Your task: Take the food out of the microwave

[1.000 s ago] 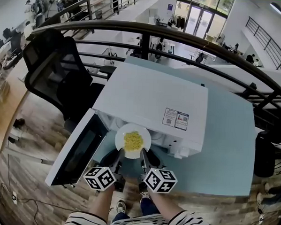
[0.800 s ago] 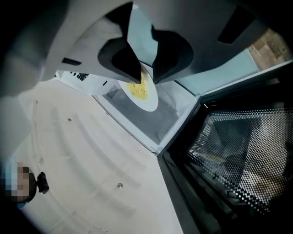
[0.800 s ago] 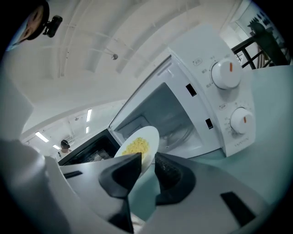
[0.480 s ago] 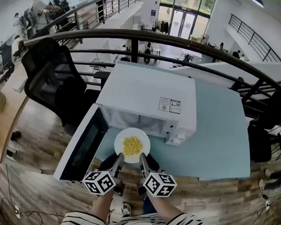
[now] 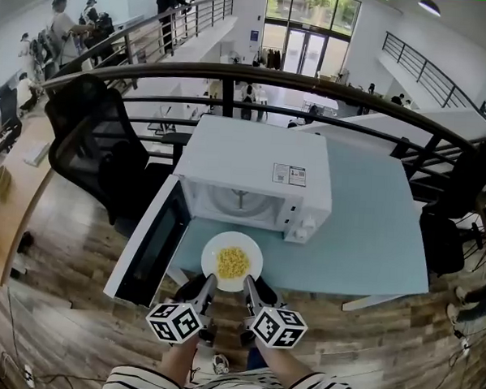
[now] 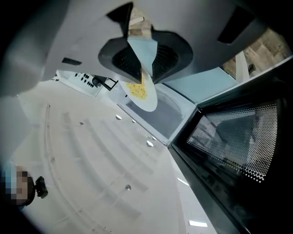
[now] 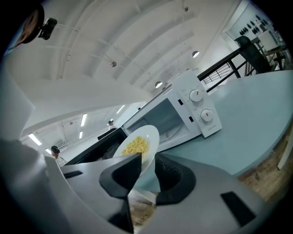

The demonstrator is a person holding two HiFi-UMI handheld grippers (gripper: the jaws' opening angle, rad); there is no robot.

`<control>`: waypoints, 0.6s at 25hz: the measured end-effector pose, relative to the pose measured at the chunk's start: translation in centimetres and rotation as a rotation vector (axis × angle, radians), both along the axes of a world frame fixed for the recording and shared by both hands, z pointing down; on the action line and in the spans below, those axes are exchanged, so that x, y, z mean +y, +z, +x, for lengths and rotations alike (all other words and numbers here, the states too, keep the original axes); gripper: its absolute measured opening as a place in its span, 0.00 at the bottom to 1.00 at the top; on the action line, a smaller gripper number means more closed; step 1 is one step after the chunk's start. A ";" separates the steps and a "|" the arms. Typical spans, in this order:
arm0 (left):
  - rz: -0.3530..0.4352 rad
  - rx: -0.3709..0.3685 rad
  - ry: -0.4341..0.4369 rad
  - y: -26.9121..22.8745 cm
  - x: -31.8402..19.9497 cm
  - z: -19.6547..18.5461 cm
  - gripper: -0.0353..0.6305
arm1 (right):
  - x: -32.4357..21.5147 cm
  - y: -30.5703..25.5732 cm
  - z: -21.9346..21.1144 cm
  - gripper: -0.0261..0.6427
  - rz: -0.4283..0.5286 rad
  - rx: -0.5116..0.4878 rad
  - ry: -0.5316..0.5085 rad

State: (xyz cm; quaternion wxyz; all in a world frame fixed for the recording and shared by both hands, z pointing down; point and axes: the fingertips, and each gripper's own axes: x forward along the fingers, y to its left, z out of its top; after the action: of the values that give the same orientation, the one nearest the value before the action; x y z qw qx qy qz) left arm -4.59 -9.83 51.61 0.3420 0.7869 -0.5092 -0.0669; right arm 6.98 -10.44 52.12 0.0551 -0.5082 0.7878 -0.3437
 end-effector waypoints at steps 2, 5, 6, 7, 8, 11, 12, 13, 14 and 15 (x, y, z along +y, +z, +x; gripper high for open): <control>0.003 0.001 0.003 -0.1 0.8 -0.2 0.18 | 0.8 -0.1 -0.2 0.19 0.000 0.001 0.002; 0.008 0.002 0.008 -0.3 1.9 -0.5 0.18 | 1.9 -0.3 -0.5 0.19 0.003 0.006 0.004; 0.012 0.003 0.010 -0.4 2.2 -0.5 0.18 | 2.1 -0.4 -0.5 0.19 0.004 0.007 0.005; 0.016 0.004 0.013 -0.5 2.4 -0.6 0.18 | 2.4 -0.5 -0.6 0.19 0.005 0.007 0.006; 0.019 0.003 0.015 -0.7 2.7 -0.6 0.18 | 2.7 -0.6 -0.6 0.19 0.007 0.008 0.007; 0.025 0.001 0.024 -0.7 3.4 -0.7 0.18 | 3.5 -0.6 -0.7 0.19 0.010 0.012 0.010; 0.026 0.000 0.026 -0.7 3.7 -0.7 0.18 | 3.8 -0.5 -0.7 0.19 0.008 0.011 0.011; 0.026 -0.001 0.029 -0.7 4.0 -0.7 0.18 | 4.1 -0.4 -0.7 0.19 0.004 0.010 0.012; 0.024 -0.001 0.032 -0.6 4.2 -0.8 0.18 | 4.4 -0.3 -0.7 0.19 0.000 0.009 0.013; 0.022 -0.001 0.035 -0.5 4.5 -0.8 0.17 | 4.7 -0.2 -0.8 0.19 -0.005 0.008 0.014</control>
State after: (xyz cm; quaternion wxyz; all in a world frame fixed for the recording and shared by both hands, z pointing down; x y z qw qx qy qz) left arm -5.36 -5.31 51.07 0.3342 0.7993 -0.4950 -0.0659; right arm 6.21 -5.78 51.92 0.0528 -0.5152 0.7835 -0.3433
